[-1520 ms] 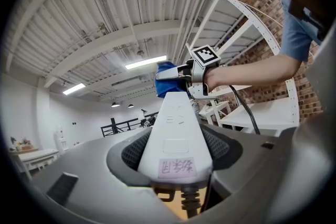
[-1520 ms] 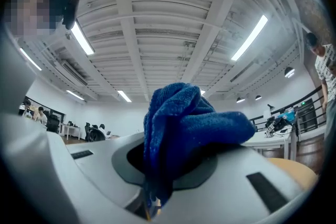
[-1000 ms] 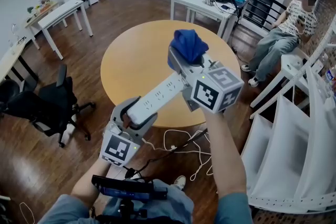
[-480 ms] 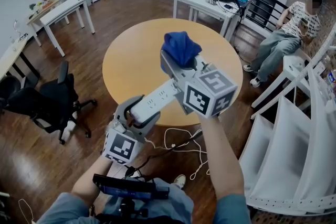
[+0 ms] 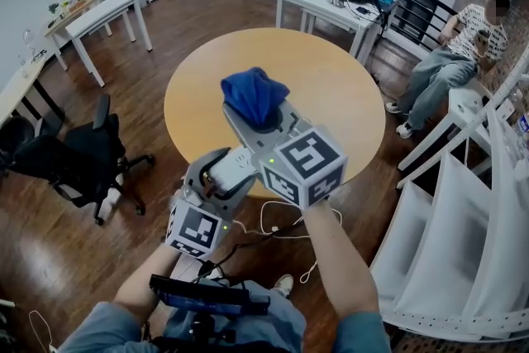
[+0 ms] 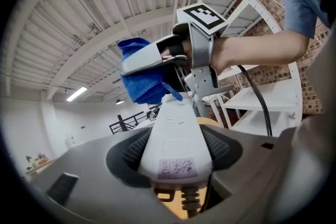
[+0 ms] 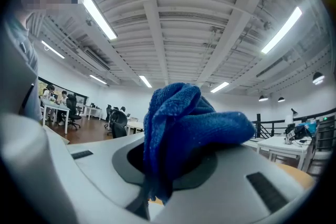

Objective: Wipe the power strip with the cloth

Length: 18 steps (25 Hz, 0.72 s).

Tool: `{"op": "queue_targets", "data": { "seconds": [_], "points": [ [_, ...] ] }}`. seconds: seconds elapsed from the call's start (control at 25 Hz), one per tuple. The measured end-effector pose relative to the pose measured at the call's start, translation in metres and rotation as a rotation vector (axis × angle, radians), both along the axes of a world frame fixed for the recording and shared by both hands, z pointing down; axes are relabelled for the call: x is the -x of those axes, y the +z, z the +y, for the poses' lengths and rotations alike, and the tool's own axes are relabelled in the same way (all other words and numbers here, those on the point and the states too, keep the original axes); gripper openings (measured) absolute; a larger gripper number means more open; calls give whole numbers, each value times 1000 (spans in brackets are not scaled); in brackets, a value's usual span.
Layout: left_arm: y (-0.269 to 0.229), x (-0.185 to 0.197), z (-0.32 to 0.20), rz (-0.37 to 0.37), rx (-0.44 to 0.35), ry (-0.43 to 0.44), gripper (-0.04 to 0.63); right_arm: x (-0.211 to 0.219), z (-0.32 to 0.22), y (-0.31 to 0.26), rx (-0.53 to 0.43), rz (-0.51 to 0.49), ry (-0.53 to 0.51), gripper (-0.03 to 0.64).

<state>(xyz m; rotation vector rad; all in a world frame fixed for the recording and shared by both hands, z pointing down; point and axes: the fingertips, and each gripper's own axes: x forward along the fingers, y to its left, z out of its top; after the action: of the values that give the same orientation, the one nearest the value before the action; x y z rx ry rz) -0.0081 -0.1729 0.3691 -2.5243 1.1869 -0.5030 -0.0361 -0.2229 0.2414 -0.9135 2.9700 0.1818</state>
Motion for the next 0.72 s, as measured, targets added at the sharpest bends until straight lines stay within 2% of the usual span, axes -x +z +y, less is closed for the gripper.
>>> {"op": "queue_targets", "data": {
  "seconds": [0.16, 0.36, 0.52, 0.72],
  "points": [
    [-3, -3, -4, -33, -39, 20, 287, 12, 11, 3, 31, -33, -54, 61],
    [24, 6, -7, -44, 22, -10, 285, 21, 19, 7, 92, -88, -98, 61],
    [-3, 5, -8, -12, -14, -19, 285, 28, 24, 10, 103, -112, -116, 61],
    [7, 4, -5, -33, -7, -6, 285, 27, 23, 10, 100, -107, -109, 61]
  ]
}}
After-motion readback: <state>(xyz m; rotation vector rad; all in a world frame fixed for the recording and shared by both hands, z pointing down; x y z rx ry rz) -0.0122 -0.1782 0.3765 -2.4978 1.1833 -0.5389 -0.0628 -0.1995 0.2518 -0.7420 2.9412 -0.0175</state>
